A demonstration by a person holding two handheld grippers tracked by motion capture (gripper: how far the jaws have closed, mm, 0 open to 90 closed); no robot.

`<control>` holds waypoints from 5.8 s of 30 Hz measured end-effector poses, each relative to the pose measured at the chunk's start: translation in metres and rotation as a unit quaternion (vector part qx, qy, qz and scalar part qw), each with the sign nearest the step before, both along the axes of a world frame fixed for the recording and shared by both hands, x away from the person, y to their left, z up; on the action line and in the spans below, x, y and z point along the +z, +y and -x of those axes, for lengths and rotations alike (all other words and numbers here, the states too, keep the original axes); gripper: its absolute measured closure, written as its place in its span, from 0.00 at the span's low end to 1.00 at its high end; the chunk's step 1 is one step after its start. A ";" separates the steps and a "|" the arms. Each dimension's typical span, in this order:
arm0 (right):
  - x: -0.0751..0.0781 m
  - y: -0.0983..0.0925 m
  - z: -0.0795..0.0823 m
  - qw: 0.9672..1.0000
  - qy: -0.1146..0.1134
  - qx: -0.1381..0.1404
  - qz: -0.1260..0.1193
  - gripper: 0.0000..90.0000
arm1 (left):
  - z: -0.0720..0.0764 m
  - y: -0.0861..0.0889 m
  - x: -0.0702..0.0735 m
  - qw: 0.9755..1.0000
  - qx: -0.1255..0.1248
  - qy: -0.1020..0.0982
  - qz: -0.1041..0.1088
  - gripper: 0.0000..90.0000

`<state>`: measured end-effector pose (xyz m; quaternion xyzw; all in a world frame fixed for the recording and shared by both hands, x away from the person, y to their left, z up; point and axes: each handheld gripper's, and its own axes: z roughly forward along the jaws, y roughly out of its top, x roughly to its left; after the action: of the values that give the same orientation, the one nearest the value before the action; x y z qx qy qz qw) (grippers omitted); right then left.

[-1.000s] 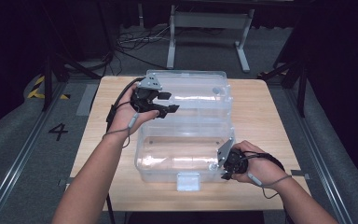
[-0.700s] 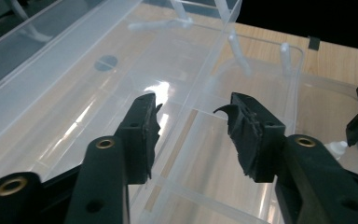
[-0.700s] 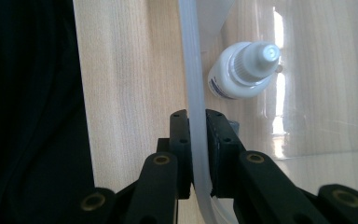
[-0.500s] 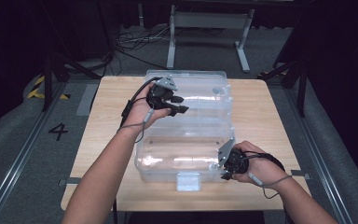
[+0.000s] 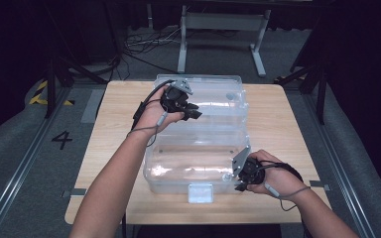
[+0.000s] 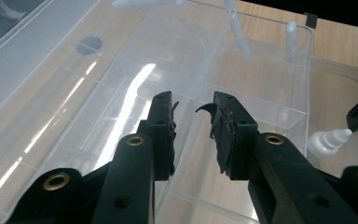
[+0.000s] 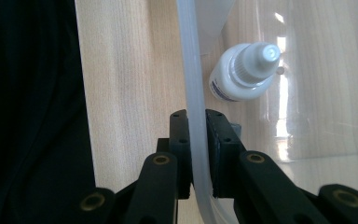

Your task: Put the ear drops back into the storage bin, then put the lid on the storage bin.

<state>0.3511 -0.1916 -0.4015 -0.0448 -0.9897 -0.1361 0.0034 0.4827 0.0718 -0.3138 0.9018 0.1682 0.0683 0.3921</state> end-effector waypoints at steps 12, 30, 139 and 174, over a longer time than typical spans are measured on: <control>-0.001 -0.001 0.000 1.000 0.000 0.001 -0.002 0.91 | -0.005 -0.001 0.003 1.000 -0.017 0.016 -0.012 0.92; -0.002 0.000 0.000 1.000 0.002 -0.004 -0.002 0.91 | 0.010 -0.002 0.009 0.999 -0.032 0.002 -0.020 0.94; 0.004 -0.007 0.007 0.999 -0.033 -0.007 -0.029 0.90 | 0.108 -0.006 0.002 0.991 -0.105 -0.020 -0.076 0.98; 0.019 -0.013 0.014 0.997 -0.059 -0.011 -0.045 0.90 | 0.118 0.000 -0.010 0.996 -0.085 -0.024 -0.034 0.97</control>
<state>0.3375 -0.2047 -0.3824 -0.0474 -0.9805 -0.1826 -0.0549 0.3649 0.0716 -0.3240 0.9237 0.0789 0.0619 0.3698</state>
